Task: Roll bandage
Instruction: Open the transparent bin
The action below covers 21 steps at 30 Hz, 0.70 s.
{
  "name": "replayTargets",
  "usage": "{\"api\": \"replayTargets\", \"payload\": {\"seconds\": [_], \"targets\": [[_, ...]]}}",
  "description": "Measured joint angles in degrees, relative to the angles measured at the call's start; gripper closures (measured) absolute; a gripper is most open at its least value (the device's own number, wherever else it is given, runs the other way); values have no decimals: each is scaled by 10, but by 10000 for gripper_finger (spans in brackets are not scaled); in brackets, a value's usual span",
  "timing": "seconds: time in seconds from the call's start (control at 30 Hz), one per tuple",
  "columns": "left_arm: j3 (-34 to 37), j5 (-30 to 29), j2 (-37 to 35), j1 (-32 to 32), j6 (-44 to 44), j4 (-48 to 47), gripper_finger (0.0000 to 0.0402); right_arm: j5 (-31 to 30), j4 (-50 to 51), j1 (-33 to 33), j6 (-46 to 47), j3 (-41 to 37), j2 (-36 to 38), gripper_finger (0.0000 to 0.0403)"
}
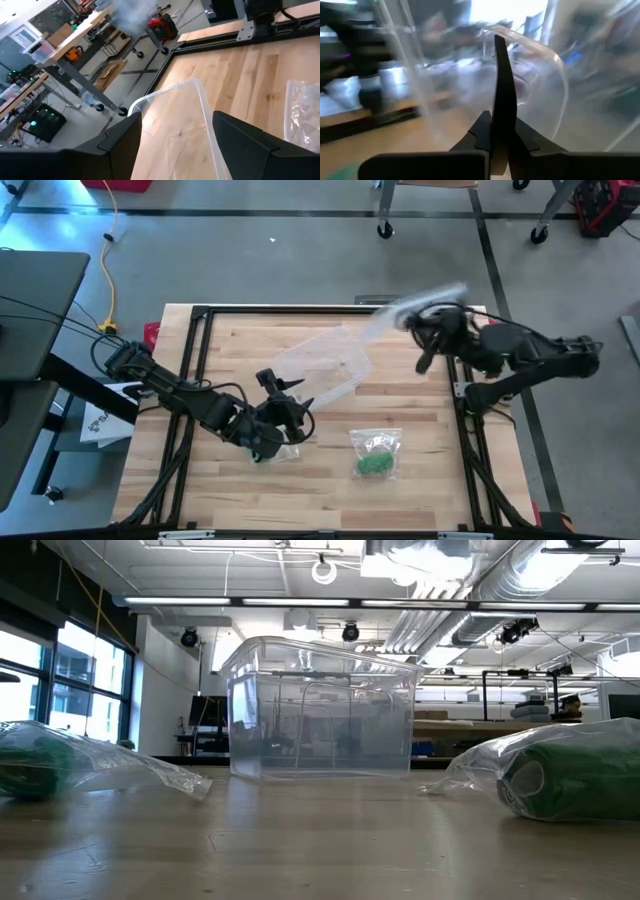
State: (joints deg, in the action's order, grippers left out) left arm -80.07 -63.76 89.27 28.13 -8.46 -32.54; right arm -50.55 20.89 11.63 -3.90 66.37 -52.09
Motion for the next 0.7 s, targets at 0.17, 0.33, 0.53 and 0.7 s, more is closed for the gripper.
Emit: {"api": "replayTargets", "payload": {"seconds": [0.17, 0.33, 0.53, 0.7], "targets": [[1, 3, 0, 0, 0, 2, 161, 65, 76, -108, 68, -2, -35, 388], [7, 7, 0, -5, -13, 3, 161, 213, 185, -300, 103, 60, -87, 388], [7, 33, 3, -5, -20, 3, 161, 443, 378, -504, 139, 100, -208, 388], [7, 33, 2, -2, -29, -10, 161, 554, 461, -567, 110, 43, -308, 384]]}}
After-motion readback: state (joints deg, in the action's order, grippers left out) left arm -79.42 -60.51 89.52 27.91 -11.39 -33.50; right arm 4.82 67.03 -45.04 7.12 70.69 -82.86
